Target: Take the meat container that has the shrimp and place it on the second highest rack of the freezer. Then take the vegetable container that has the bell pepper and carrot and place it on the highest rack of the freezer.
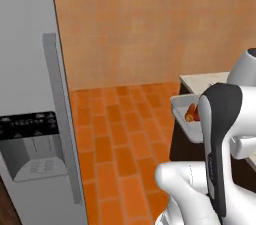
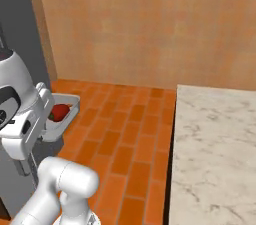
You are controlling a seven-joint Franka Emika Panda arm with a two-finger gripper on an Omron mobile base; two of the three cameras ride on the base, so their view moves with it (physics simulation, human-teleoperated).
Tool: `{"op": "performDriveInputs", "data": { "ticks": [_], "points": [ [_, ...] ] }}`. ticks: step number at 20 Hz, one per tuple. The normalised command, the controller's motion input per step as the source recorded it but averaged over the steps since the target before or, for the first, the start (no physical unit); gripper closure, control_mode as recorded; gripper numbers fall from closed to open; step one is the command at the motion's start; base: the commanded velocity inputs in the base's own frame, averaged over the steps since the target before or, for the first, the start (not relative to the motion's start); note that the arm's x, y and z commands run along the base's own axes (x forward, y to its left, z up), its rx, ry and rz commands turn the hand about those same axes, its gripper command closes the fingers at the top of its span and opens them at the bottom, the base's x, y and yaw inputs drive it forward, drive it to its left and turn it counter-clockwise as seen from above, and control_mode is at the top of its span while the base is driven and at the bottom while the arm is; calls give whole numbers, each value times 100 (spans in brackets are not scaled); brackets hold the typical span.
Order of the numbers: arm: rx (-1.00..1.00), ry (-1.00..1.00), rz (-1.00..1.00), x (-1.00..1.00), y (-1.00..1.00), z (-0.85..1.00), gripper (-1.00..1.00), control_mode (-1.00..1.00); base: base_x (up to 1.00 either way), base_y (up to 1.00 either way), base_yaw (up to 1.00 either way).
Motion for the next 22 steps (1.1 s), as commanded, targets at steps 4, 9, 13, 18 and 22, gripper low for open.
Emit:
{"op": "performDriveInputs", "data": {
  "ticks": [4, 9, 13, 18, 22],
  "points": [
    [0, 0, 0, 0, 0, 0, 100, 100, 95, -31, 12],
    [0, 0, 0, 0, 0, 0, 100, 100, 97, -33, 12],
    [0, 0, 0, 0, 0, 0, 100, 100, 99, -34, 13],
    [0, 0, 0, 0, 0, 0, 100, 100, 94, -44, 26],
    [0, 0, 0, 0, 0, 0, 100, 100, 41, -58, 64]
  ]
}}
